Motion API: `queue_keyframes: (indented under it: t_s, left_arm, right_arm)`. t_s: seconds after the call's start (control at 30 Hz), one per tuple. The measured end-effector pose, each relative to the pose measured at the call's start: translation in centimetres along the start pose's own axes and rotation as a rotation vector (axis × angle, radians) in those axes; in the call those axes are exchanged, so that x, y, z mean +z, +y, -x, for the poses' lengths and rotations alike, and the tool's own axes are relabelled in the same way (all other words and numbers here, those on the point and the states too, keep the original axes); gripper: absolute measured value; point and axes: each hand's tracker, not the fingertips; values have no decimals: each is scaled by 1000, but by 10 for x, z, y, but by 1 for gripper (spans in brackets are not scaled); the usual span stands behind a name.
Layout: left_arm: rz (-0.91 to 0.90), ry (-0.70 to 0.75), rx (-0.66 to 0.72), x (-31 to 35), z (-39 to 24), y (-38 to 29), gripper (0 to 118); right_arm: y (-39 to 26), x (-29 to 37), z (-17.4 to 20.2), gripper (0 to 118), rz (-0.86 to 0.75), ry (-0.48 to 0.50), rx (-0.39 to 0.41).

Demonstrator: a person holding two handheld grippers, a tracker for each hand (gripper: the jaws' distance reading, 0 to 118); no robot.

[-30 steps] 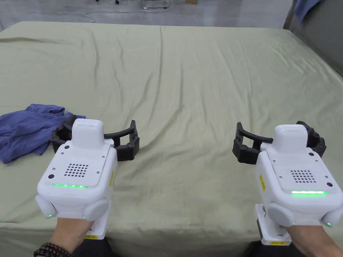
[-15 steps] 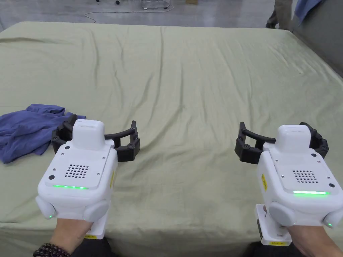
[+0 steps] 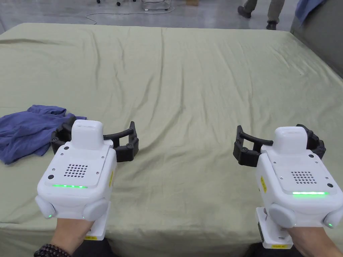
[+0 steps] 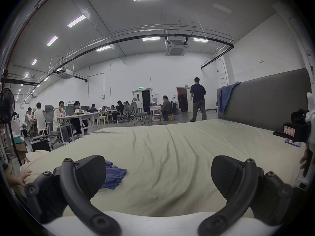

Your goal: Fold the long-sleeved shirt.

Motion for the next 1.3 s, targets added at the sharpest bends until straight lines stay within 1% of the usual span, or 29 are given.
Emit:
queue_keyframes:
  t_s: [0.2, 0.7, 1.13, 1.3]
  left_arm:
    - [1, 19, 1, 0, 0, 0, 118]
    - [9, 4, -6, 1, -3, 0, 118]
    - [6, -1, -10, 1, -4, -1, 118]
    - [5, 2, -13, 1, -4, 0, 118]
  right_arm:
    - [0, 0, -1, 118, -4, -11, -1]
    - [-1, 1, 0, 118, -3, -1, 3]
    - [-2, 1, 0, 118, -15, -12, 5]
    - [-1, 1, -1, 118, -4, -12, -15]
